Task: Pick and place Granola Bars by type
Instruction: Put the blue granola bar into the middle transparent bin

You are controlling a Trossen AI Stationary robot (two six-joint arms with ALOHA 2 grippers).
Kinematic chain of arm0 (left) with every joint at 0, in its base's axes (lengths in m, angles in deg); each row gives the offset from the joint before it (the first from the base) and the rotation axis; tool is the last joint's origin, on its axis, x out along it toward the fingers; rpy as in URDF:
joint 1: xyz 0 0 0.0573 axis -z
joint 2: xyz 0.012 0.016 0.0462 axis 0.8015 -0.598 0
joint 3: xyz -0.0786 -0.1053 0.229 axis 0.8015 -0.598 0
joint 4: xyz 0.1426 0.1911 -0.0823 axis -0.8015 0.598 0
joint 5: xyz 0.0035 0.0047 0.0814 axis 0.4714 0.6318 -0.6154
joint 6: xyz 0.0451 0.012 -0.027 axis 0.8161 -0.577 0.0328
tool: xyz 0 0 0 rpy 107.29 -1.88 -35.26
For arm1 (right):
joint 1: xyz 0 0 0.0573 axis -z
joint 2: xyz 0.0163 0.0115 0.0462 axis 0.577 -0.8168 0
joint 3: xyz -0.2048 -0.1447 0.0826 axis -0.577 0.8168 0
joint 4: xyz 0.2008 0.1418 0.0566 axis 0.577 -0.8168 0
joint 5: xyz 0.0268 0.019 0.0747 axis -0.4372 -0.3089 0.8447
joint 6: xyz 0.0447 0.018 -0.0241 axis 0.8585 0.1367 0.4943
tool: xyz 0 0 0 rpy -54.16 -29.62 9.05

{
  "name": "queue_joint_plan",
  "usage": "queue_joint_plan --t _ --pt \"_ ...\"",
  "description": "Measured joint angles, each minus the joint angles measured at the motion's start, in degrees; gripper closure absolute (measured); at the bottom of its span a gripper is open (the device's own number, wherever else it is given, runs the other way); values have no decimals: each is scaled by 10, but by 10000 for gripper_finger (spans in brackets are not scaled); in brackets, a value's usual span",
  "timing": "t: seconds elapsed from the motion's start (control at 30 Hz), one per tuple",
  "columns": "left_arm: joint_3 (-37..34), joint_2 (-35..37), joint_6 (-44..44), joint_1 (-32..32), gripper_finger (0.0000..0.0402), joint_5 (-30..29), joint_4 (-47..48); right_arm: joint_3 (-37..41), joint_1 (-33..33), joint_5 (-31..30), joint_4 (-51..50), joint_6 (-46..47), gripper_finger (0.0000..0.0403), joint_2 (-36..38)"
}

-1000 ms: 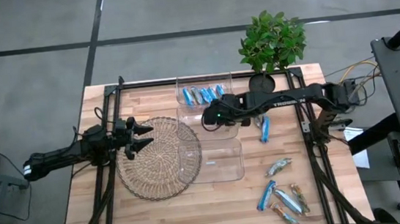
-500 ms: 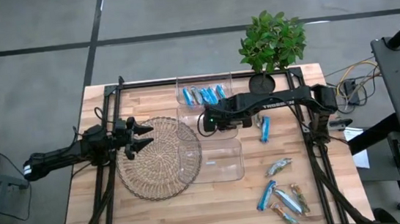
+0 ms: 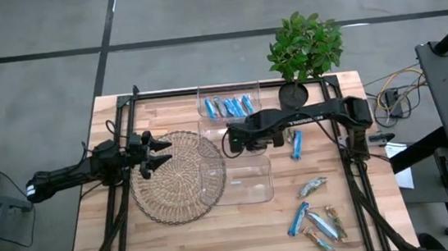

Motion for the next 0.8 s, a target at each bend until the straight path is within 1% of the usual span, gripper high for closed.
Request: queue_joint_plan --t 0.17,0.3,0.67,0.8 --pt "0 0 0 0 140 0 0 1 -1 5 0 -6 392 -15" --pt "0 0 0 0 140 0 0 1 1 7 1 -30 386 -15" --pt "0 0 0 0 140 0 0 3 2 6 -3 -22 326 -15" --pt "0 0 0 0 140 0 0 3 6 4 -1 -39 309 -3"
